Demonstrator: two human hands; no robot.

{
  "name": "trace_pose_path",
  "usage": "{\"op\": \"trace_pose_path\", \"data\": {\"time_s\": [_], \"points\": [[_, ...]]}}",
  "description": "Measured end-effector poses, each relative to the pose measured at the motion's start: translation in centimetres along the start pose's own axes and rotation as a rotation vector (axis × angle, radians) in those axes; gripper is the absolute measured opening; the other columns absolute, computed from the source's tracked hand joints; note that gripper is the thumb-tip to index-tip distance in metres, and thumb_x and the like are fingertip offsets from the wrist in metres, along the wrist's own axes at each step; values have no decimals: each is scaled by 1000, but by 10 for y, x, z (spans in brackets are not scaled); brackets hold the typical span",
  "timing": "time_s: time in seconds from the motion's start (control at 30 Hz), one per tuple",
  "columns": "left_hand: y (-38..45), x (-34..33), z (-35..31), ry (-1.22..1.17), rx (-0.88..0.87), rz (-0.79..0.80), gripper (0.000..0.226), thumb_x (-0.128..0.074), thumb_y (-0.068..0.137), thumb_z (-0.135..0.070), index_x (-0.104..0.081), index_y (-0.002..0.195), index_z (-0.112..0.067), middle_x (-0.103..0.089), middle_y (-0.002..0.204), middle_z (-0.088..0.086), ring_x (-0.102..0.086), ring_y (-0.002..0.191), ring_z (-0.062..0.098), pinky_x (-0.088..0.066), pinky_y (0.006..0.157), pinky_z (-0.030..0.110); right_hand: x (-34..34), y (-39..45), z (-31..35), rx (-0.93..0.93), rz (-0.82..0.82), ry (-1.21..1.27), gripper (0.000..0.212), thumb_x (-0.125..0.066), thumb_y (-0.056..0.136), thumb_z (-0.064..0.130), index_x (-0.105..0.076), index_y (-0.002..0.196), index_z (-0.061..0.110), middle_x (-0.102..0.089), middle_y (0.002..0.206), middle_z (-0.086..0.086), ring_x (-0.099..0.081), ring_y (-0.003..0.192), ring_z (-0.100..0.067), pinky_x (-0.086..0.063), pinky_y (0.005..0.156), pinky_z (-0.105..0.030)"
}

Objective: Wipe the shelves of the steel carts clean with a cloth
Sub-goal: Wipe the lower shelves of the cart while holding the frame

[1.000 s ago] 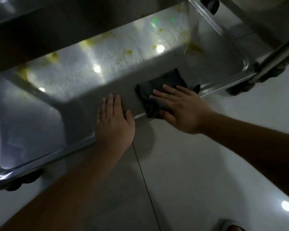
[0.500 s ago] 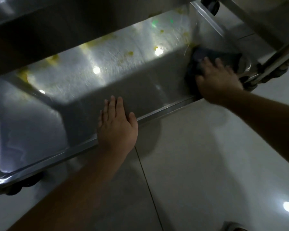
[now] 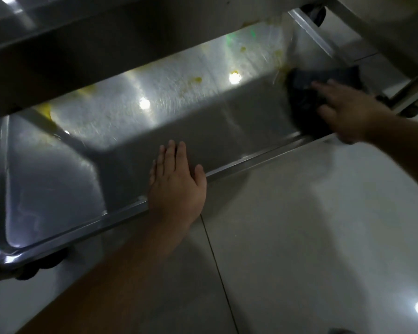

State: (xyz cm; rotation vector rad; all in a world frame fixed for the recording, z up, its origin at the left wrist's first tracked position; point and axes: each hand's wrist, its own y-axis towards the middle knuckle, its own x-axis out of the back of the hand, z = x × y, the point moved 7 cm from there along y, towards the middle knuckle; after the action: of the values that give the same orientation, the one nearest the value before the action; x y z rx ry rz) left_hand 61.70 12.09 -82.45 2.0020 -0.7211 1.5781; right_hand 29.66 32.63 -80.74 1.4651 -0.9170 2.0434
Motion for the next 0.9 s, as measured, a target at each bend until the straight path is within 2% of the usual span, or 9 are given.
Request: {"op": "trace_pose_path", "data": {"time_s": [0.1, 0.23, 0.3, 0.43, 0.57, 0.63, 0.7, 0.8, 0.9], "points": [[-1, 1, -1, 6, 3, -47, 64, -42, 105, -40, -37, 163, -14, -31, 172, 8, -23, 160, 27, -17, 130, 45, 12, 26, -19, -193, -65, 83, 66, -25, 106, 52, -12, 165, 25, -11, 172, -14, -9, 157, -39, -9, 126, -56], [-3, 3, -5, 18, -15, -105, 66, -40, 102, -40, -43, 160, -10, -38, 168, 12, -30, 158, 30, -23, 128, 48, -5, 58, 55, -254, -39, 225, 64, -14, 107, 46, -14, 165, 19, -1, 174, -5, 5, 158, -36, 2, 126, -54], [-3, 2, -4, 19, -19, -116, 66, -39, 101, -40, -44, 160, -10, -39, 167, 12, -32, 157, 30, -25, 127, 49, -22, 65, 115, -84, 5, 138, 62, -14, 107, 44, -20, 164, 21, -3, 174, -3, 3, 159, -35, 1, 126, -53], [-3, -1, -1, 18, -23, -95, 66, -38, 101, -42, -44, 160, -11, -39, 168, 11, -30, 158, 28, -25, 127, 49, -54, 34, 204, 399, 19, -48, 67, -16, 102, 55, -8, 165, 33, -4, 173, 9, 2, 160, -20, 0, 127, -45], [-1, -5, 2, 2, -18, -58, 66, -40, 102, -43, -41, 162, -15, -35, 170, 8, -26, 159, 25, -20, 128, 46, -54, 23, 191, 647, 84, -168, 70, -15, 101, 69, -10, 164, 40, -7, 170, 16, 0, 158, -12, 0, 126, -39], [-2, -4, 2, -9, -10, -61, 66, -41, 101, -43, -42, 161, -15, -36, 170, 7, -26, 159, 25, -18, 128, 45, -36, 33, 154, 567, 19, -182, 67, -28, 104, 62, -20, 163, 33, -16, 171, 7, -12, 158, -22, -12, 126, -45], [-3, -2, 1, 3, -18, -76, 66, -42, 101, -42, -43, 161, -14, -37, 169, 8, -28, 159, 26, -18, 129, 44, -10, 45, 98, 346, -85, -104, 63, -38, 107, 51, -27, 162, 22, -23, 170, -9, -22, 155, -37, -21, 122, -54], [-3, -3, -1, 17, -20, -46, 68, -38, 101, -42, -39, 163, -14, -33, 171, 8, -23, 160, 26, -15, 130, 44, 15, 48, 16, -65, -169, -24, 62, -30, 110, 49, -19, 164, 20, -12, 171, -16, -10, 156, -44, -11, 125, -58], [-2, -2, -3, 33, -14, -48, 69, -33, 101, -42, -37, 163, -13, -31, 171, 9, -23, 161, 27, -16, 130, 45, 9, 53, 13, -241, -142, 67, 66, -18, 108, 56, -10, 165, 24, -2, 173, -13, 4, 157, -42, 0, 127, -57]]}}
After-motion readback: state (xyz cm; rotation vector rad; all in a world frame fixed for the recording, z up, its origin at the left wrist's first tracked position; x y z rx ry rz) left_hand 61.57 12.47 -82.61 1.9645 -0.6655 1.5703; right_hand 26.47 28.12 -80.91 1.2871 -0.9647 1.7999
